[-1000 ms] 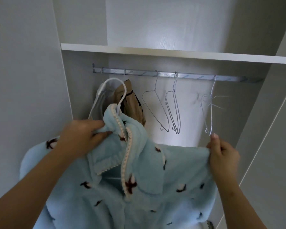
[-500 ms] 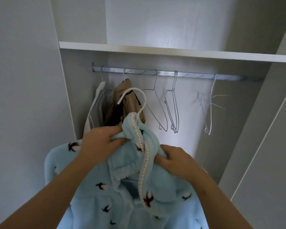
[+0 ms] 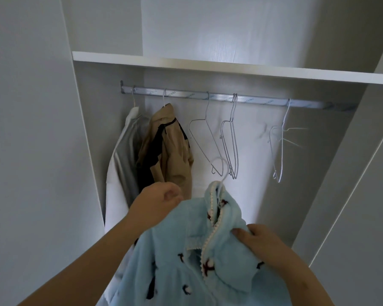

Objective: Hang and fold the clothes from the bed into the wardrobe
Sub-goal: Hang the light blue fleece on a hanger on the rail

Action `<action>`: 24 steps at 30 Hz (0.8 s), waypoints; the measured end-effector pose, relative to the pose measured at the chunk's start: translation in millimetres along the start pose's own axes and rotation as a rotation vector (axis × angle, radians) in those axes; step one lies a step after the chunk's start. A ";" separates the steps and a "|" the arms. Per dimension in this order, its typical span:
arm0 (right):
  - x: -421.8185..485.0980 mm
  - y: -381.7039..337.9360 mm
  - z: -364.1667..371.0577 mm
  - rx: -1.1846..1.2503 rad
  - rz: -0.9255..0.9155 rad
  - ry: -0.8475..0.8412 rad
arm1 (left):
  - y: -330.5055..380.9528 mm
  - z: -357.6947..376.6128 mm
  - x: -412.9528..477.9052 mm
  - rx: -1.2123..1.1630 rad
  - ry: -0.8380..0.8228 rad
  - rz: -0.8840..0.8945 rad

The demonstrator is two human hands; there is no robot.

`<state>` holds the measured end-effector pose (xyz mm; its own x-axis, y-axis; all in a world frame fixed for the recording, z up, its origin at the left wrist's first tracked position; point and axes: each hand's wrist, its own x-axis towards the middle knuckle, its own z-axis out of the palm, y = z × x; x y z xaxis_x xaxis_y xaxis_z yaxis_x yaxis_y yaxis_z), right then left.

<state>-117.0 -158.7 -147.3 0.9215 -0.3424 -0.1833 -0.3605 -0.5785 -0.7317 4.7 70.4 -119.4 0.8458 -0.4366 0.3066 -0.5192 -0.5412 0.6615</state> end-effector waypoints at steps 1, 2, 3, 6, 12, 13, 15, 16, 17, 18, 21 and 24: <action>1.0 6.3 -3.0 -0.006 0.017 0.001 | 0.7 4.1 1.7 -0.003 -0.001 -0.016; 2.5 12.4 -5.2 -0.005 0.033 0.003 | 1.1 8.3 3.2 -0.005 0.001 -0.033; 4.1 17.9 -6.6 0.007 0.043 0.011 | 1.0 12.1 5.0 -0.004 -0.001 -0.052; 9.3 28.9 -3.7 0.120 0.065 0.041 | -1.2 23.0 7.7 0.031 -0.019 -0.126; 14.4 17.7 14.5 0.483 0.065 -0.079 | -2.6 37.5 10.0 0.079 -0.036 -0.256; 16.1 12.9 16.7 0.492 0.032 -0.098 | -2.4 38.5 11.9 0.071 -0.026 -0.258; 23.4 1.2 21.2 0.514 -0.028 -0.113 | -3.3 38.0 17.6 0.059 -0.002 -0.260; 29.1 -5.0 23.5 0.509 -0.053 -0.108 | -4.3 36.6 21.8 0.058 0.007 -0.260; 36.1 -11.8 25.5 0.496 -0.077 -0.094 | -5.7 34.4 26.9 0.055 0.021 -0.261; 43.5 -19.6 26.4 0.493 -0.104 -0.075 | -7.6 31.5 33.2 0.045 0.043 -0.261; 71.4 -42.4 26.3 0.511 -0.179 -0.041 | -15.4 19.7 58.7 0.013 0.127 -0.244; 101.5 -65.7 26.6 0.538 -0.229 -0.011 | -26.8 8.1 95.7 -0.010 0.201 -0.219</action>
<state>4.1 -135.8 -135.3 0.9697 -0.2438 0.0147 -0.0299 -0.1784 -0.9835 98.5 37.3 -113.3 0.9454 -0.1583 0.2848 -0.3212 -0.5990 0.7335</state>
